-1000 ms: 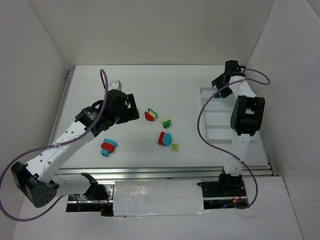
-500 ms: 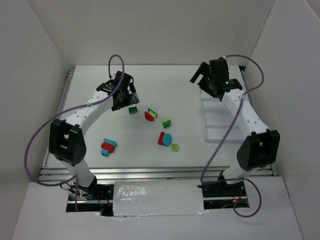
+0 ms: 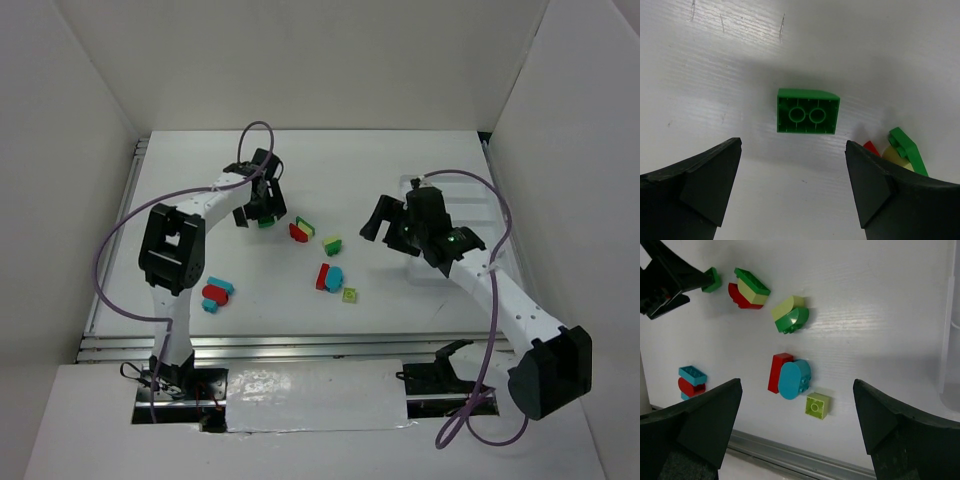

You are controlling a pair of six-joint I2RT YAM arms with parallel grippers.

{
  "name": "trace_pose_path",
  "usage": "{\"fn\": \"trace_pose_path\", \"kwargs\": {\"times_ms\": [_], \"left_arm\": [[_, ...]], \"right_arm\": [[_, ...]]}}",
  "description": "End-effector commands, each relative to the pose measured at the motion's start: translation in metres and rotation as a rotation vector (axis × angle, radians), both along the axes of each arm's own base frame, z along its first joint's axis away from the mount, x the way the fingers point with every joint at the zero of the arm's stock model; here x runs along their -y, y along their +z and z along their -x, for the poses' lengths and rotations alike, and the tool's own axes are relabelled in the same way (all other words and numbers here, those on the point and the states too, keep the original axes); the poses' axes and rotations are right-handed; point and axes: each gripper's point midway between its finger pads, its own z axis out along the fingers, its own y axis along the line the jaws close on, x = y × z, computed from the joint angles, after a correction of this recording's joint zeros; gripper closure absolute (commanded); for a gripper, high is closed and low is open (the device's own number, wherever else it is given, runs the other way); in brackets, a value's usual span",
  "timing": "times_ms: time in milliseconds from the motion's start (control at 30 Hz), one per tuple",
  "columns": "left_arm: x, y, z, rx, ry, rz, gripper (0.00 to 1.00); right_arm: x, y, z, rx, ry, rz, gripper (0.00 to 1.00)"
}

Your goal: Sort the legos into containers by color

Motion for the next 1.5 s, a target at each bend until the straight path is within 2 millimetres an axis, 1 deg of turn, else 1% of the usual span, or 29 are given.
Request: {"fn": "trace_pose_path", "kwargs": {"times_ms": [0,100,200,333,500,600,667,733,767,800,833,867,900,933,967,1000,1033,1067,1100,1133,1167,1200,1233,1267,1300,1333,1400,1433,1467], "left_arm": [[-0.002,-0.006,-0.014,0.012,0.003,-0.004,0.03],[-0.006,-0.011,-0.017,0.005,0.008,-0.011,0.05],[-0.012,-0.022,-0.019,-0.014,0.014,-0.021,0.09],[-0.012,-0.032,-0.023,-0.032,0.002,-0.03,0.11],[-0.009,-0.037,-0.026,-0.034,-0.005,-0.021,0.13],[-0.009,-0.038,-0.028,-0.04,-0.012,-0.022,0.19],[-0.008,-0.038,-0.028,-0.043,-0.009,-0.014,0.25],[-0.007,-0.04,-0.025,-0.051,-0.003,-0.01,0.3],[-0.007,-0.044,-0.021,-0.062,-0.002,-0.004,0.32],[-0.006,-0.041,-0.021,-0.054,0.0,0.006,0.37],[-0.005,-0.04,-0.021,-0.046,0.001,0.013,0.5],[-0.005,-0.042,-0.017,-0.056,0.001,0.016,0.59],[-0.004,-0.034,-0.016,-0.046,0.001,0.025,0.79],[-0.003,-0.036,-0.009,-0.056,0.002,0.041,0.86],[0.0,-0.021,-0.008,-0.027,-0.002,0.072,0.91],[0.006,-0.012,-0.01,0.006,0.001,0.113,0.95],[0.009,-0.014,0.002,-0.006,0.004,0.145,0.96],[0.022,0.013,0.007,0.039,-0.018,0.233,0.99],[0.032,0.023,0.011,0.059,0.001,0.297,1.0],[0.042,0.026,0.022,0.067,0.002,0.337,1.0],[0.053,0.053,0.028,0.12,-0.011,0.4,1.0],[0.067,0.065,0.035,0.121,0.011,0.471,1.0],[0.085,0.071,0.05,0.116,-0.007,0.503,1.0],[0.097,0.094,0.056,0.16,-0.023,0.546,1.0],[0.107,0.103,0.062,0.166,0.004,0.577,1.0],[0.127,0.119,0.075,0.175,-0.006,0.615,1.0],[0.143,0.13,0.086,0.177,0.001,0.649,1.0],[0.157,0.138,0.099,0.174,-0.024,0.676,1.0],[0.165,0.145,0.102,0.182,-0.015,0.715,1.0]], "right_arm": [[-0.002,0.029,0.001,0.107,0.023,-0.019,0.0],[-0.003,0.027,0.006,0.103,0.038,-0.025,0.0],[-0.005,0.025,0.008,0.11,0.041,-0.04,0.0],[-0.008,0.019,0.011,0.096,0.052,-0.048,0.0],[-0.01,0.019,0.012,0.099,0.059,-0.054,0.0],[-0.011,0.018,0.012,0.096,0.063,-0.055,0.0],[-0.012,0.016,0.013,0.091,0.065,-0.055,0.0],[-0.012,0.016,0.013,0.091,0.066,-0.056,0.0],[-0.014,0.015,0.013,0.088,0.07,-0.055,0.0],[-0.014,0.015,0.014,0.088,0.071,-0.058,0.0],[-0.015,0.015,0.014,0.088,0.074,-0.062,0.0],[-0.018,0.016,0.015,0.091,0.093,-0.079,0.0],[-0.023,0.017,0.017,0.096,0.118,-0.095,0.01],[-0.029,0.02,0.017,0.127,0.149,-0.123,0.01],[-0.037,0.022,0.022,0.131,0.201,-0.164,0.01],[-0.042,0.023,0.024,0.143,0.217,-0.188,0.01],[-0.046,0.025,0.025,0.176,0.218,-0.234,0.01],[-0.05,0.026,0.027,0.188,0.233,-0.264,0.01],[-0.053,0.028,0.028,0.208,0.234,-0.289,0.01],[-0.058,0.03,0.032,0.231,0.234,-0.333,0.01],[-0.064,0.035,0.033,0.264,0.248,-0.359,0.01],[-0.064,0.037,0.032,0.292,0.233,-0.366,0.01],[-0.069,0.043,0.032,0.338,0.248,-0.367,0.01],[-0.082,0.044,0.041,0.347,0.286,-0.356,0.0],[-0.082,0.05,0.033,0.381,0.241,-0.314,0.0],[-0.092,0.049,0.038,0.371,0.249,-0.303,0.01],[-0.092,0.041,0.036,0.362,0.212,-0.291,0.02],[-0.092,0.046,0.033,0.393,0.194,-0.309,0.02],[-0.095,0.046,0.035,0.404,0.198,-0.324,0.03]]}}
